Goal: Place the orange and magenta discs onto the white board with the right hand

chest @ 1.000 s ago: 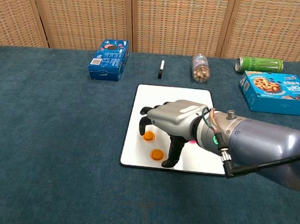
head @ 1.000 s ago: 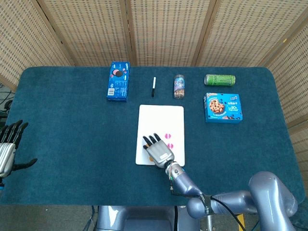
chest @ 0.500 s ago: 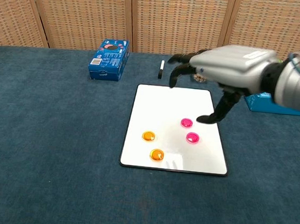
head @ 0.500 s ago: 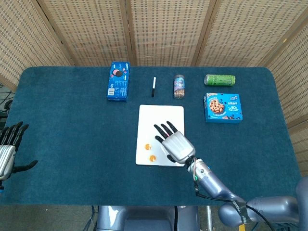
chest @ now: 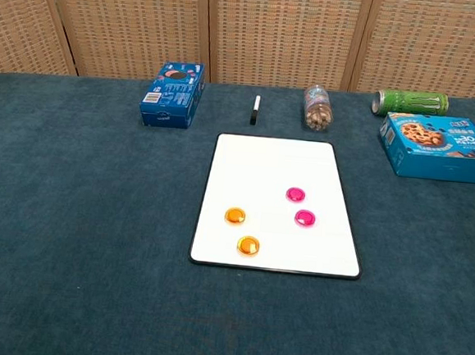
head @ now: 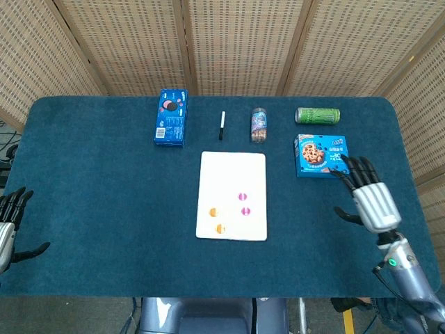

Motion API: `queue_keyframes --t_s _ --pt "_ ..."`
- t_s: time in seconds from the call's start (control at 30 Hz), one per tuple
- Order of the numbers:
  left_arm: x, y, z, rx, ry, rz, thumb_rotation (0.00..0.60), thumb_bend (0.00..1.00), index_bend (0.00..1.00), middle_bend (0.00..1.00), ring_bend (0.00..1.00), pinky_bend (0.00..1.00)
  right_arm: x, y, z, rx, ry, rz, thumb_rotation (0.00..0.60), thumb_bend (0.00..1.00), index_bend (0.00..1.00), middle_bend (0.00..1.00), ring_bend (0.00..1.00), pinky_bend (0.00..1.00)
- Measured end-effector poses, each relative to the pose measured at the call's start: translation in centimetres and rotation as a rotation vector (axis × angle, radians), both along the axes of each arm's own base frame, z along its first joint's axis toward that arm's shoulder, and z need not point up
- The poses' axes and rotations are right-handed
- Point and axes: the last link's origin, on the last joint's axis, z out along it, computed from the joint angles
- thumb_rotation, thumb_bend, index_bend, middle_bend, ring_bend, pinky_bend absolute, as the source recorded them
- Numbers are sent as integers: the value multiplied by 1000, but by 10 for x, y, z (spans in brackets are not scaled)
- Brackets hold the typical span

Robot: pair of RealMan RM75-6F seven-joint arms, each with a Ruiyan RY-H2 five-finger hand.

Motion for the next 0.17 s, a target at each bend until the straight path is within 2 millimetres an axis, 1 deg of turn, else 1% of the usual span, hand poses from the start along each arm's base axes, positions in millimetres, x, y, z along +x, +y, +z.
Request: queue_keyframes --t_s 0.03,0.07,0.17 --pt "0 -1 0 2 1 -1 600 0 0 0 0 0 -11 10 5 -3 -27 -32 600 4 20 0 0 23" --pt "0 -2 -1 4 2 -2 600 0 0 0 0 0 -22 23 9 -3 -61 -73 600 0 2 0 0 23" --pt "0 -5 0 19 8 -8 600 0 0 0 0 0 -32 47 17 -14 -131 -135 600 0 0 0 0 23"
